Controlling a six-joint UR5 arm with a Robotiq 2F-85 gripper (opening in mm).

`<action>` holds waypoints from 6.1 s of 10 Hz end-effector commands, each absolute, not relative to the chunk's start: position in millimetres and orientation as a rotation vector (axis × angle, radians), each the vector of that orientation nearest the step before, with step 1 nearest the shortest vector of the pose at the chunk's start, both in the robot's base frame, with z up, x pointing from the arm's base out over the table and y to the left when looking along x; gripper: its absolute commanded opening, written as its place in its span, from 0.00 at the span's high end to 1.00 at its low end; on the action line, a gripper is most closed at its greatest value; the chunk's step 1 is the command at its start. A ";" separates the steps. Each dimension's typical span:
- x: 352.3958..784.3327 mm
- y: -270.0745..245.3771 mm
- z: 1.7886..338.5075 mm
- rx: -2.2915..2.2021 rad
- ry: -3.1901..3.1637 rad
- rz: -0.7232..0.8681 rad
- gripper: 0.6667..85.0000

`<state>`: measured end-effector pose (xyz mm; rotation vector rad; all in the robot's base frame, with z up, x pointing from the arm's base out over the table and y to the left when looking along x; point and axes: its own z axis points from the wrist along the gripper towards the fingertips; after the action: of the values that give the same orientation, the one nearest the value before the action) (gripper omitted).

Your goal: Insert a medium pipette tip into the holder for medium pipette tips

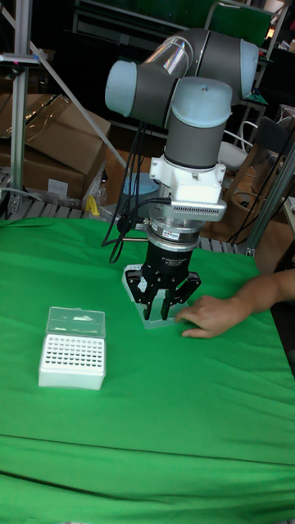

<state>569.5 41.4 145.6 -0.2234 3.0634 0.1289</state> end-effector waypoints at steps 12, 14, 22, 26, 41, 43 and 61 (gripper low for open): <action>462.5 12.5 153.2 -0.225 3.064 0.083 0.51; 466.1 14.9 153.6 -0.216 3.050 0.096 0.52; 450.0 25.6 153.8 -0.340 3.090 0.167 0.51; 484.8 52.7 127.8 -0.269 3.042 0.169 0.49; 505.7 54.5 85.3 -0.238 2.964 0.095 0.53; 507.4 56.9 81.9 -0.236 2.955 0.098 0.53; 478.8 50.1 71.3 -0.235 3.062 0.050 0.58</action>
<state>476.8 48.5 74.4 -0.2510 3.0729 0.0418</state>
